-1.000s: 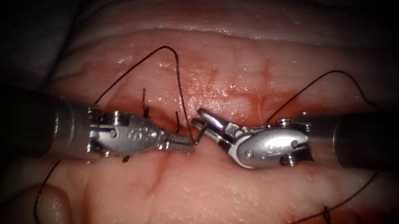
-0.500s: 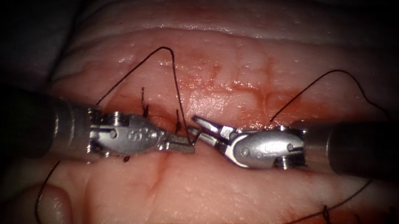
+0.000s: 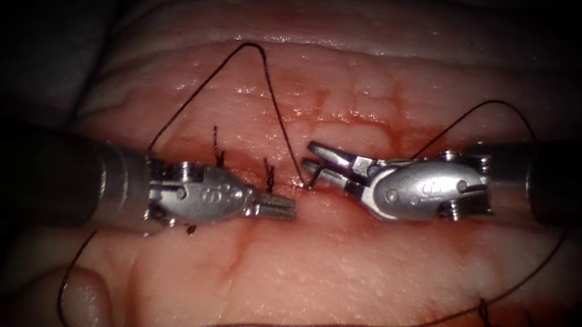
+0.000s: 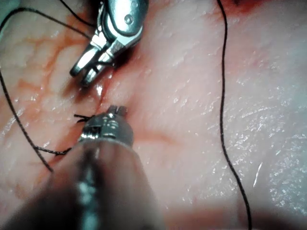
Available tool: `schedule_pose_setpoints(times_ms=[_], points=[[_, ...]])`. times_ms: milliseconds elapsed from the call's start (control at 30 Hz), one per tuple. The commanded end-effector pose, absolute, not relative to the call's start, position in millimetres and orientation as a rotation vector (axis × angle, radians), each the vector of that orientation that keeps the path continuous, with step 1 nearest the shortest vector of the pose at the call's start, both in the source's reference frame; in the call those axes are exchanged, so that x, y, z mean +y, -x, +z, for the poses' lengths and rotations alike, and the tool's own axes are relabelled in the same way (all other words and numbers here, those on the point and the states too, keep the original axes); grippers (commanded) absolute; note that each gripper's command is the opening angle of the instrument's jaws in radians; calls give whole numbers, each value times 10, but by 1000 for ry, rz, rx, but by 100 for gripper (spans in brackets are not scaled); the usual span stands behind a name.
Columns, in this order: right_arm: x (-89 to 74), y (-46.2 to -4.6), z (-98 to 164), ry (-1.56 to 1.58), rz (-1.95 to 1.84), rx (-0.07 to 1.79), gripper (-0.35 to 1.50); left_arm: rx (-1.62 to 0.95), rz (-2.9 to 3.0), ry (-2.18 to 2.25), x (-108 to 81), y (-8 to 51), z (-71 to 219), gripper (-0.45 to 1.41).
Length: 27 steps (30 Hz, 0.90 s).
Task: Wound Closure
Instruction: Insert the needle into the skin above the wound using the right end-effector.
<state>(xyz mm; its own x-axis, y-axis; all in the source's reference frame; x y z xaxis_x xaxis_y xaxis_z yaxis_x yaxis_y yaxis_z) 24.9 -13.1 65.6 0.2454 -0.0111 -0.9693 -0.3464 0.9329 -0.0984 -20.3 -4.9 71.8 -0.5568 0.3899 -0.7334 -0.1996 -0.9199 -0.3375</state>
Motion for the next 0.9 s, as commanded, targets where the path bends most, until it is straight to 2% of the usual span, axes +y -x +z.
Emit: schedule_pose_setpoints(times_ms=[33, 467, 900], points=[[-128, -255, 660, 329, 235, 1314, -35, -305, 2489, 1253, -52, 209, 725, -21], [-99, -253, 650, 327, 259, 1320, -35, -338, 2518, 1229, -64, 213, 730, -20], [-70, -261, 661, 13, 511, 1351, -35, -346, 2524, 1222, -67, 214, 726, -16]])
